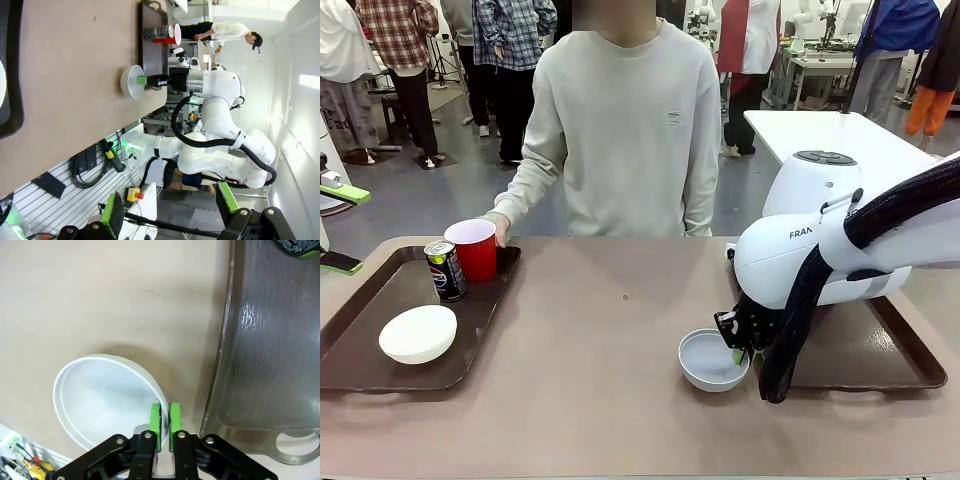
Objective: Prepare tableware on both trays.
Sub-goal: Pick up a Picnic Bowl from the table and place it on a Handle tray.
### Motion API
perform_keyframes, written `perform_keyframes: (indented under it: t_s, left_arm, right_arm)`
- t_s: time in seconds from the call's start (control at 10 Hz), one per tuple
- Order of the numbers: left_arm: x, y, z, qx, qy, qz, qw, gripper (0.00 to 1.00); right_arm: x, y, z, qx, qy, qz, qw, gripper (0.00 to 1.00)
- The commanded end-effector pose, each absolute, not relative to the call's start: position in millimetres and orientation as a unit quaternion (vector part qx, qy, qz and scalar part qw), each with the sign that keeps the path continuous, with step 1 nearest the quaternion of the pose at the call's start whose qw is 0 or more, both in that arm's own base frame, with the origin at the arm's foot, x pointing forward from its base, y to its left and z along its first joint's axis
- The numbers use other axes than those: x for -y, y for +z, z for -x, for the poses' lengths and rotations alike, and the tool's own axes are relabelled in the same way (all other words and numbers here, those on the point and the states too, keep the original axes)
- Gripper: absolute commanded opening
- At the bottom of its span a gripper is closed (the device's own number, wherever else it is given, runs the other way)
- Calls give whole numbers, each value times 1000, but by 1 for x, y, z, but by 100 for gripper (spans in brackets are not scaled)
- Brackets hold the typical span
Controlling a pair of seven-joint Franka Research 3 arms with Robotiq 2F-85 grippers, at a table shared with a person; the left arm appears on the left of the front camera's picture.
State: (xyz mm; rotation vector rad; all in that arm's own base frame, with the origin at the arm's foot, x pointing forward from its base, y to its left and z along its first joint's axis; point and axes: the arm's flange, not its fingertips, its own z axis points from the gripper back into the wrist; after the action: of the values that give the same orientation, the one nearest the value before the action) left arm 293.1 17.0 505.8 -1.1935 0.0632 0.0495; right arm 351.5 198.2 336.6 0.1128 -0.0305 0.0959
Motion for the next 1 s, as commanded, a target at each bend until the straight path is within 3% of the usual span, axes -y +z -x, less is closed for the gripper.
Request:
perform_keyframes:
  t_s: [0.0,0.3,0.6,0.9]
  left_arm:
    - [-18,506,-292,-22,13,570,821,98]
    - [-18,506,-292,-22,13,570,821,98]
    - [-18,506,-292,-22,13,570,821,98]
    - [-18,506,-292,-22,13,570,821,98]
  right_arm:
    - [-197,336,-355,8,50,-52,997,0]
    - [-190,356,-345,1,61,-43,997,0]
    - [-160,446,-324,24,70,-49,996,0]
    - [-108,442,-375,8,38,-25,999,0]
